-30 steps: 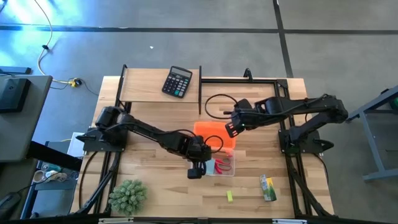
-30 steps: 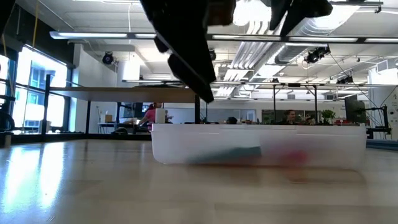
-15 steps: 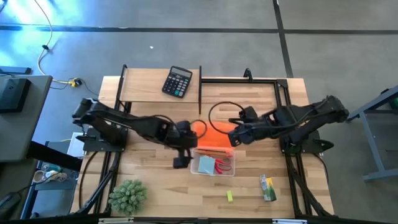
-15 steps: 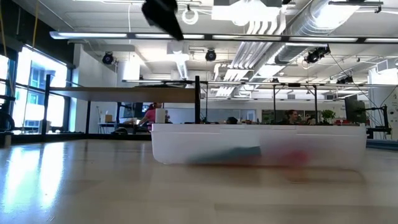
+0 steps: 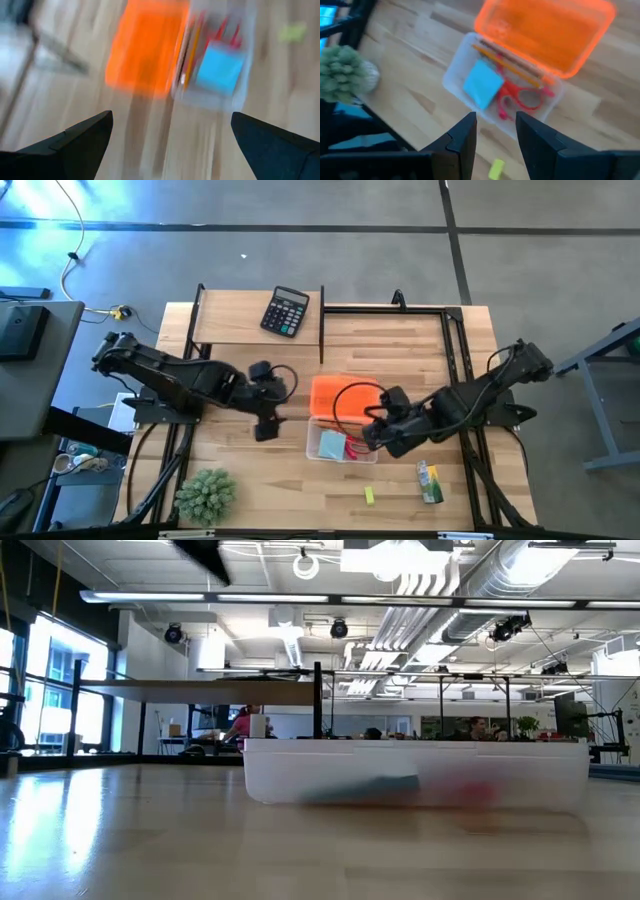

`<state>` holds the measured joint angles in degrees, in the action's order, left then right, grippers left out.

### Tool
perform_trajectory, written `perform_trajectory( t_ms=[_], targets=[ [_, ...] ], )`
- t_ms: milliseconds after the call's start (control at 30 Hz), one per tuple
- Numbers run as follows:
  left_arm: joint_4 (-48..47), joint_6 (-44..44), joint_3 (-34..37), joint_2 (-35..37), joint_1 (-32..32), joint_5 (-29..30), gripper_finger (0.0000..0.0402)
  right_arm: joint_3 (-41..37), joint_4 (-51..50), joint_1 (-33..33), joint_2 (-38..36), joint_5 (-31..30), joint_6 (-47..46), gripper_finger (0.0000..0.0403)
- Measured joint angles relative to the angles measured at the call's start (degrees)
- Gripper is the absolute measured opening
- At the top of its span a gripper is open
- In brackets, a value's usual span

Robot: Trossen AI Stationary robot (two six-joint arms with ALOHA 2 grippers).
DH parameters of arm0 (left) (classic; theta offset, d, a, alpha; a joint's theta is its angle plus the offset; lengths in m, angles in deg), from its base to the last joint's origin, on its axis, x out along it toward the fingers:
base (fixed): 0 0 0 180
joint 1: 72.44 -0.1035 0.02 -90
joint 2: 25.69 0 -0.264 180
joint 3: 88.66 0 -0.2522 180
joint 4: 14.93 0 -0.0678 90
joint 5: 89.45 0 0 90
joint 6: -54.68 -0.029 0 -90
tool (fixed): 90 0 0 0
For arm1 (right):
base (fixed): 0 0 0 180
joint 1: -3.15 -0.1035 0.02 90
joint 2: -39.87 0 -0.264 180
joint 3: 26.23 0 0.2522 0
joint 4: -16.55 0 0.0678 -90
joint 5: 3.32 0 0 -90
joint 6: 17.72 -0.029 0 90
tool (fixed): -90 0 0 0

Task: Pack school essentials
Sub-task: Put the eraser into the supply box

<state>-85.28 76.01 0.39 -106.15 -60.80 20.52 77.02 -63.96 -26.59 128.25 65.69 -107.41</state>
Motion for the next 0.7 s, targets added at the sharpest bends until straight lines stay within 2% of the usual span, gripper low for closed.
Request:
perform_trajectory(
  t_ms=[100, 167, 233, 300, 367, 467, 700],
  targets=[
    [3.55, 2.84, 4.05, 1.95, 1.49, 0.17, 0.0397, -0.02, 0.72, -1.21, 1.53, 0.22, -0.50, 0.0129],
    [1.76, 4.66, 7.05, 3.54, 2.01, 0.06, 0.0397, 0.00, 2.43, -1.34, 2.44, 0.19, -0.81, 0.0129],
    [5.23, 6.68, 8.69, 3.99, 2.34, 0.06, 0.0397, 0.00, 2.19, -1.81, 3.56, 0.48, -1.89, 0.0129],
    [3.12, 8.42, 10.84, 4.98, 2.40, -0.02, 0.0397, 0.00, 3.05, -1.96, 4.58, 0.68, -2.70, 0.0129],
    [5.13, 10.36, 11.71, 5.06, 2.42, 0.03, 0.0397, 0.00, 2.81, -2.52, 5.45, 1.54, -4.21, 0.0129],
    [2.34, 12.69, 13.05, 5.37, 2.71, 0.14, 0.0397, 0.00, 3.28, -3.44, 6.51, 2.79, -6.31, 0.0129],
    [3.13, 16.85, 13.73, 5.59, 3.39, 0.25, 0.0397, 0.00, 2.76, -6.43, 8.84, 2.45, -11.49, 0.0129]
  ],
)
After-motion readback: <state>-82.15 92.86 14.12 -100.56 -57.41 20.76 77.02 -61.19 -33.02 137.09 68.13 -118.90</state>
